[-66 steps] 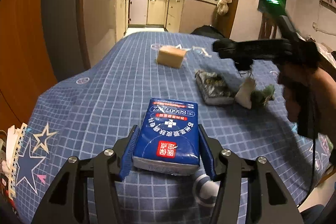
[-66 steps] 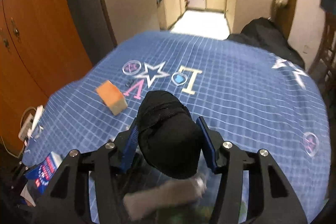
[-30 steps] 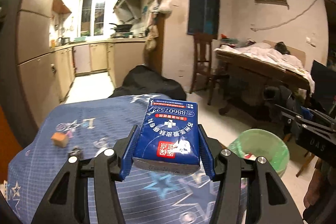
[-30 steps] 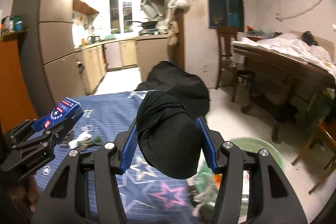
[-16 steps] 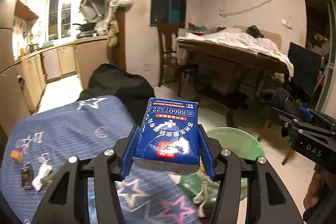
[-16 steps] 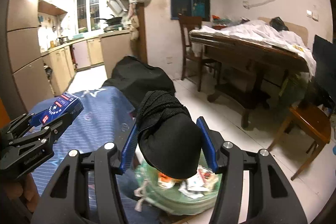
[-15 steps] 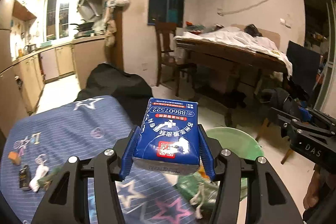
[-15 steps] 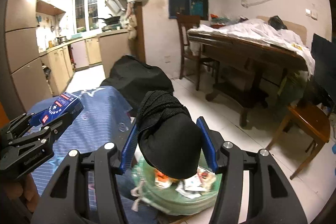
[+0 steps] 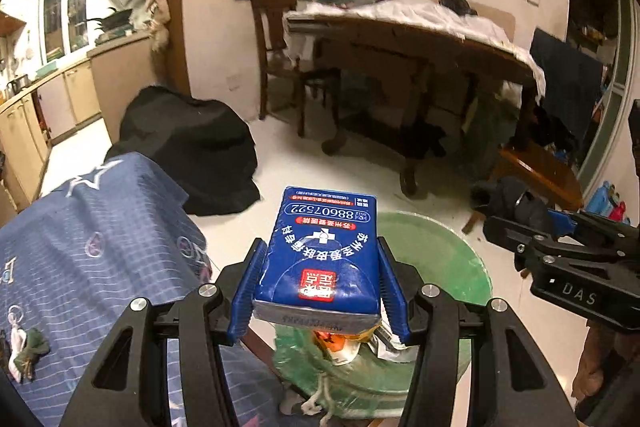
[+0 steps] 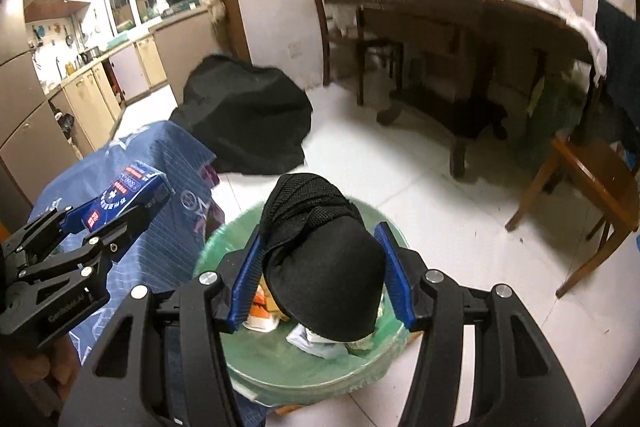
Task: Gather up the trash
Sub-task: 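Carry the tissue pack and black sock over the green trash bin, then open both tools to drop the tissue pack and sock into the bin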
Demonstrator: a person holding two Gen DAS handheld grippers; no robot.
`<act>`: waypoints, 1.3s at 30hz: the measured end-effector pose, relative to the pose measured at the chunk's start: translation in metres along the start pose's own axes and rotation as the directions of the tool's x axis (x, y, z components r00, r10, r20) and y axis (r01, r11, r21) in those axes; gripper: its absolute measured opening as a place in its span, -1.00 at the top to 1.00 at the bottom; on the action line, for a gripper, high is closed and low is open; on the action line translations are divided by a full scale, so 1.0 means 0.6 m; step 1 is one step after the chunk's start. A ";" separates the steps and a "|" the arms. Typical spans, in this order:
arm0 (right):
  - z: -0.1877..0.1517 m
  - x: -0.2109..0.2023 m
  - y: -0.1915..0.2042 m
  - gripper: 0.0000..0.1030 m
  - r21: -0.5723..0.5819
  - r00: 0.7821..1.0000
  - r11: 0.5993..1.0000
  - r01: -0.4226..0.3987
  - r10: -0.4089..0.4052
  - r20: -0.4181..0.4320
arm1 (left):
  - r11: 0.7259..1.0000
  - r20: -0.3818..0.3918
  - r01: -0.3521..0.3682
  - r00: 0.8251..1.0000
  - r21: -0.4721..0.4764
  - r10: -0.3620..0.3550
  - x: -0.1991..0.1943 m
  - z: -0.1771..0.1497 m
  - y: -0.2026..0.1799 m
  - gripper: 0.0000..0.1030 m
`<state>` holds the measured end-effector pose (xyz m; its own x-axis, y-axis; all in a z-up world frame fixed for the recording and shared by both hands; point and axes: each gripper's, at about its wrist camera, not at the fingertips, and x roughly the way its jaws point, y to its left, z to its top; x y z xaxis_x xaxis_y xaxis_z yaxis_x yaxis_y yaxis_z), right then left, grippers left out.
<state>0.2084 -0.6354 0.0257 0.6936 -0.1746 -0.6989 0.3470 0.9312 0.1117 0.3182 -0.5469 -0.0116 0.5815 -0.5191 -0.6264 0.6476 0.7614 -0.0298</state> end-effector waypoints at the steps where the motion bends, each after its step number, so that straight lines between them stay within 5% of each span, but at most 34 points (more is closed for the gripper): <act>1: -0.002 0.015 -0.008 -0.02 0.006 1.000 1.000 -0.002 0.002 -0.028 | 1.000 -0.017 0.009 1.000 0.004 -0.008 0.017 0.001 -0.006 -0.06; 17: -0.013 0.110 -0.041 -0.02 0.003 0.979 1.000 -0.023 0.023 -0.200 | 0.999 -0.271 0.036 0.962 0.038 -0.025 0.216 -0.039 0.003 -0.06; 26: -0.013 0.115 -0.047 -0.07 0.004 0.980 1.000 -0.025 0.025 -0.195 | 0.999 -0.268 0.029 0.963 0.035 -0.019 0.232 -0.052 0.012 -0.09; 30: -0.011 0.107 -0.055 -0.32 0.024 0.986 0.999 -0.025 0.029 -0.163 | 0.999 -0.260 0.008 0.965 0.045 0.004 0.222 -0.045 0.011 -0.56; 39: -0.004 0.090 -0.056 -0.33 0.037 0.991 0.999 -0.027 0.032 -0.129 | 0.999 -0.258 -0.016 0.966 0.041 0.026 0.211 -0.046 0.020 -0.58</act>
<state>0.2327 -0.6755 -0.0176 0.6171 -0.1021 -0.7802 0.3512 0.9230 0.1571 0.3862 -0.5926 -0.1129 0.4513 -0.3818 -0.8065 0.6578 0.7531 0.0116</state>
